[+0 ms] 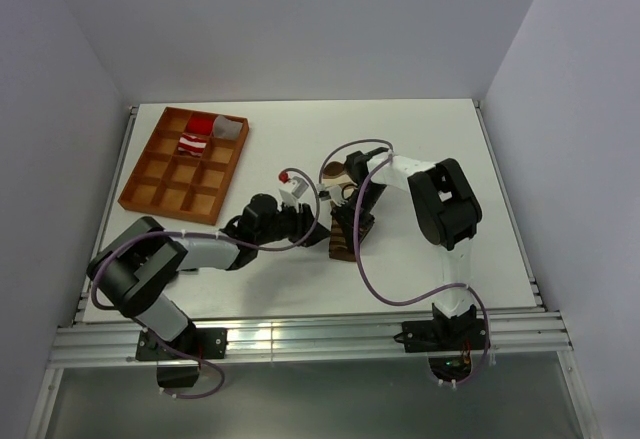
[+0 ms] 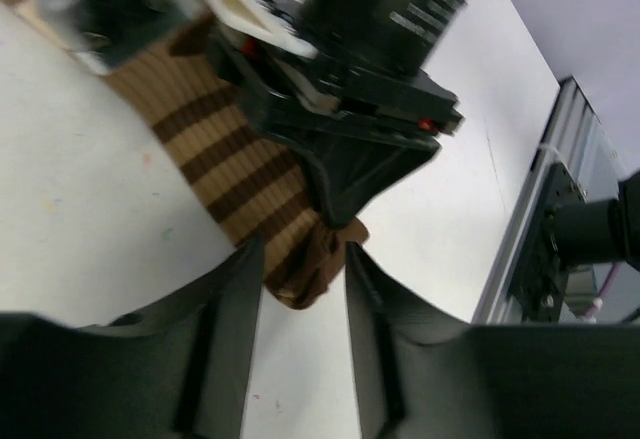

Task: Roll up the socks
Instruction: Roll the sock at the center of the board.

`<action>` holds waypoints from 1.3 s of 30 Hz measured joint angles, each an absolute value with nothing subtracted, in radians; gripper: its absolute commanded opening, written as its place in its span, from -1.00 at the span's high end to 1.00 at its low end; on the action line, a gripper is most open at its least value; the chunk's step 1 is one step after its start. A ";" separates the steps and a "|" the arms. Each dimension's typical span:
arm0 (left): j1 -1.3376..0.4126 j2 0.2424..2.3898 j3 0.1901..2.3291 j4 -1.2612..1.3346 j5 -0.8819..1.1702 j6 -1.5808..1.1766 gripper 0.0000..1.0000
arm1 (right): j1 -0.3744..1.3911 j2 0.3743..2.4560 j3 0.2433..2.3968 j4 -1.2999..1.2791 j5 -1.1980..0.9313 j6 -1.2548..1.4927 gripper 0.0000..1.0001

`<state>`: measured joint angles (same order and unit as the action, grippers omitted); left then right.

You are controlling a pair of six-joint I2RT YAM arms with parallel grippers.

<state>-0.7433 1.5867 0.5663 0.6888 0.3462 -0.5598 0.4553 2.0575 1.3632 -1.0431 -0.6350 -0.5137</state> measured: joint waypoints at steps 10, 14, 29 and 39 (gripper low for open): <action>-0.808 1.665 0.628 0.653 0.395 -0.484 0.01 | 0.455 2.057 1.363 -1.042 -0.630 -0.508 0.48; -0.827 1.705 0.654 0.628 0.390 -0.463 0.03 | 0.455 2.057 1.363 -1.042 -0.629 -0.506 0.48; -0.861 1.789 0.708 0.552 0.315 -0.431 0.30 | 0.455 2.057 1.363 -1.041 -0.627 -0.505 0.49; -0.863 1.826 0.767 0.504 0.286 -0.455 0.99 | 0.455 2.052 1.362 -1.034 -0.605 -0.485 0.42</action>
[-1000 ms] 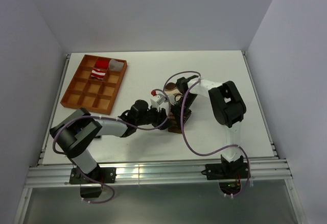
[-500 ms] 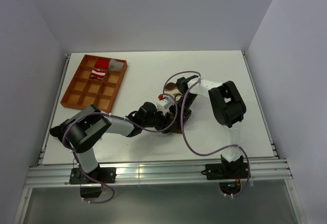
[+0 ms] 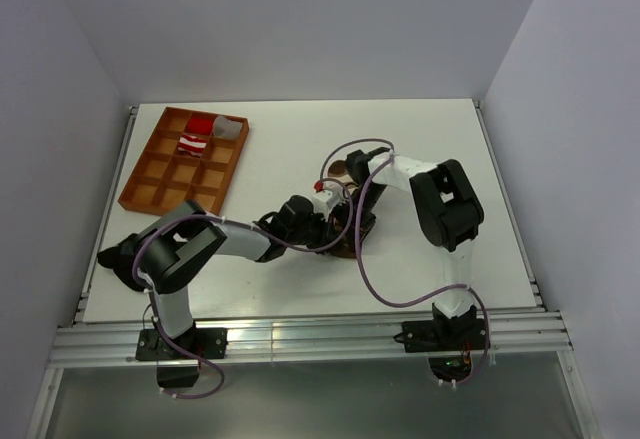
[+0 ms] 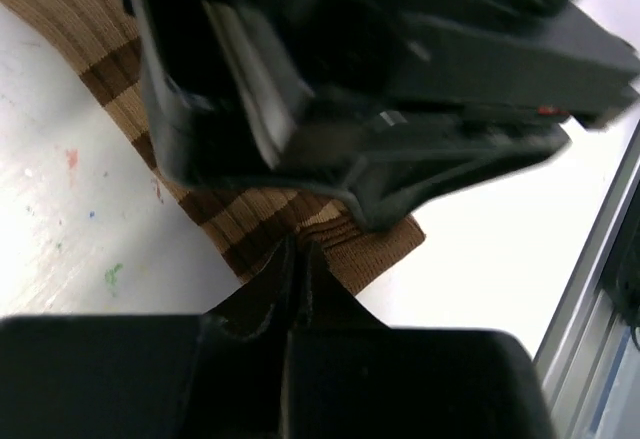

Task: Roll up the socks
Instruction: Roll the sock at the center of the board.

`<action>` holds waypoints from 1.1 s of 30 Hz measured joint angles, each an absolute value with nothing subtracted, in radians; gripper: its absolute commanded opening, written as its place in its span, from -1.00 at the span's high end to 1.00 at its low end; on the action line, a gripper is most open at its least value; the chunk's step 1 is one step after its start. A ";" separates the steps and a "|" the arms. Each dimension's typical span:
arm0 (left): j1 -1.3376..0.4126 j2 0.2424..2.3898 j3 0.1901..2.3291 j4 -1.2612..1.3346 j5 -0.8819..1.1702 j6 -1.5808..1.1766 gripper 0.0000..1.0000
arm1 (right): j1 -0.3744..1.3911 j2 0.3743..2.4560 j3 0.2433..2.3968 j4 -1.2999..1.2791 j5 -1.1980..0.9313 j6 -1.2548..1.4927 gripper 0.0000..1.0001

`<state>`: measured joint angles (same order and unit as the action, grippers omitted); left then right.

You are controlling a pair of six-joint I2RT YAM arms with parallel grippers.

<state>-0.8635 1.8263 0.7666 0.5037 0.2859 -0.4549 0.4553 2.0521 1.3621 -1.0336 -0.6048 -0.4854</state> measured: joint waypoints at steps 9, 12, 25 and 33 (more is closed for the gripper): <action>-0.862 1.847 0.846 0.399 0.261 -0.529 0.99 | 0.448 1.871 1.317 -0.917 -0.471 -0.422 0.14; -0.857 1.847 0.873 0.363 0.237 -0.548 0.99 | 0.419 1.817 1.309 -0.894 -0.426 -0.386 0.13; -0.859 1.879 0.988 0.148 0.253 -0.604 0.99 | 0.184 1.683 1.254 -0.775 -0.405 -0.348 0.10; -0.859 1.990 1.195 -0.074 0.350 -0.624 0.99 | 0.195 1.370 1.052 -0.701 -0.442 -0.511 0.10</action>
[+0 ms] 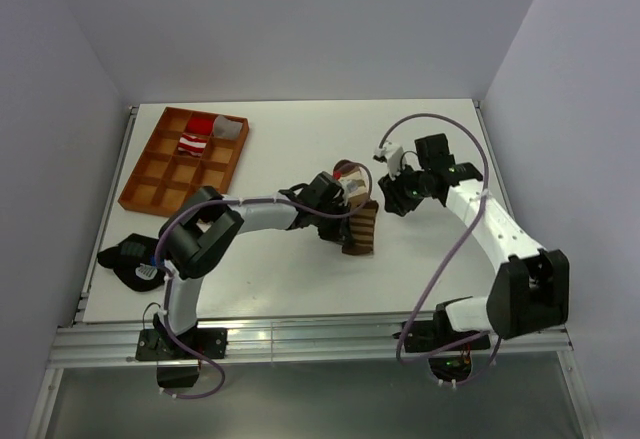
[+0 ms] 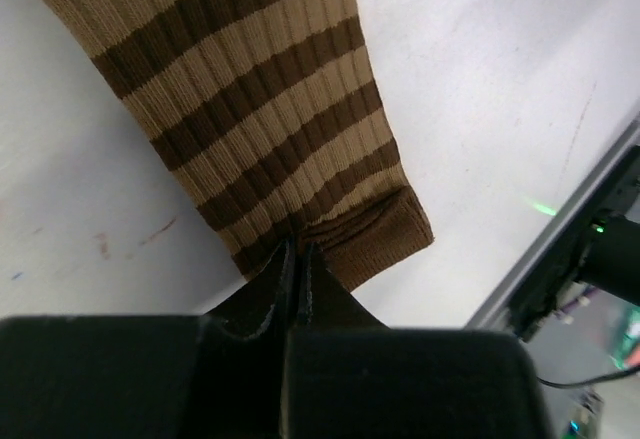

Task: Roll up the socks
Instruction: Roll the sock at the center of the board.

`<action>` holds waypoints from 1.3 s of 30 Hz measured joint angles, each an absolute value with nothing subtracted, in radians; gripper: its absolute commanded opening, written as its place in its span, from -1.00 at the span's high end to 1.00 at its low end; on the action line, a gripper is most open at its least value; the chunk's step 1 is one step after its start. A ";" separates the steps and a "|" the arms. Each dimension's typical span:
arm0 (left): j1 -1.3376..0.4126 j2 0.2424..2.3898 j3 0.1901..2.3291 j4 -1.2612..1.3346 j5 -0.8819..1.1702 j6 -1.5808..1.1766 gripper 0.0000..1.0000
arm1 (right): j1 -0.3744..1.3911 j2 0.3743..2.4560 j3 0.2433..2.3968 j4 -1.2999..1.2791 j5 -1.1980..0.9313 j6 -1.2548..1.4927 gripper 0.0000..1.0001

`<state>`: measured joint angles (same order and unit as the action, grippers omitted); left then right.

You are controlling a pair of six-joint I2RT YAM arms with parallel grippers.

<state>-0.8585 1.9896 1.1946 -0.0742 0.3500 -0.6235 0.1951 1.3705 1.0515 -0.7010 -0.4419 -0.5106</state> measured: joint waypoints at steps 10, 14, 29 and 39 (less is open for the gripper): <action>-0.826 2.111 1.357 -0.258 0.557 -0.666 0.99 | 0.339 1.103 0.706 -0.589 -0.446 -0.800 0.06; -0.822 2.141 1.383 -0.300 0.628 -0.677 0.99 | 0.441 1.023 0.610 -0.572 -0.421 -0.860 0.00; -0.807 2.191 1.426 -0.390 0.741 -0.693 0.99 | 0.690 1.102 0.599 -0.506 -0.321 -0.888 -0.09; -0.806 2.191 1.426 -0.406 0.748 -0.693 0.99 | 0.805 1.194 0.570 -0.444 -0.243 -0.864 -0.06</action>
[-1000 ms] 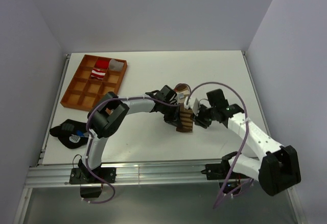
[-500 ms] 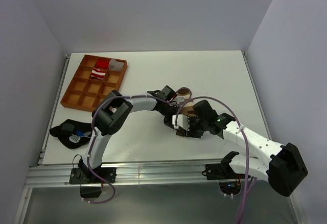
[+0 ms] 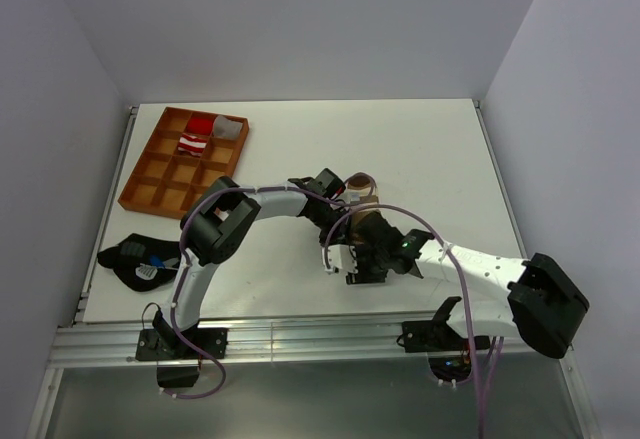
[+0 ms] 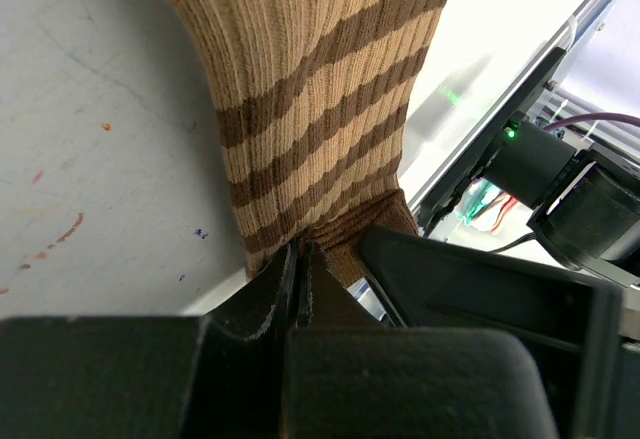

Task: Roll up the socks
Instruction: Roll the sock at the center of the board.

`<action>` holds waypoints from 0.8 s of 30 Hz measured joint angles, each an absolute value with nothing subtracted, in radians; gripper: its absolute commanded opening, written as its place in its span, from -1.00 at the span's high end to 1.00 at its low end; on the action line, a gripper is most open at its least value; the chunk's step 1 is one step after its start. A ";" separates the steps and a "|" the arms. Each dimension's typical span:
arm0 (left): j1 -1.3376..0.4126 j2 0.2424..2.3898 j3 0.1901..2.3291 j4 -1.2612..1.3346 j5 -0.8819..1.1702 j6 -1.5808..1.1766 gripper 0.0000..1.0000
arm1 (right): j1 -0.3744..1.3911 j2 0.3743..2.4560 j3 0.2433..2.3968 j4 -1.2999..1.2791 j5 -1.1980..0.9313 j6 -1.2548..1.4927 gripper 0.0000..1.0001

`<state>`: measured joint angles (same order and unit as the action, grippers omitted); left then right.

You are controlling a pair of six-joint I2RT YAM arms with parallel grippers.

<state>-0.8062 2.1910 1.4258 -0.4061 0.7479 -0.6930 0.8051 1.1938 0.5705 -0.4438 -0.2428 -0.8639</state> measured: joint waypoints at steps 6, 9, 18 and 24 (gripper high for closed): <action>-0.805 2.193 1.426 -0.406 0.752 -0.693 0.99 | 0.835 1.228 0.545 -0.392 -0.183 -0.850 0.15; -0.804 2.195 1.426 -0.405 0.758 -0.693 0.99 | 0.838 1.236 0.534 -0.363 -0.155 -0.843 0.31; -0.796 2.190 1.396 -0.363 0.781 -0.724 0.83 | 0.842 1.239 0.514 -0.310 -0.112 -0.807 0.73; -0.784 2.143 1.298 -0.259 0.783 -0.807 0.38 | 0.826 1.213 0.497 -0.302 -0.143 -0.789 0.74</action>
<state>-0.7837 2.1429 1.2980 -0.2592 0.7830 -0.8074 0.8257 1.2129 0.4973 -0.3016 -0.1432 -0.7895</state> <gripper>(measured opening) 0.248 0.192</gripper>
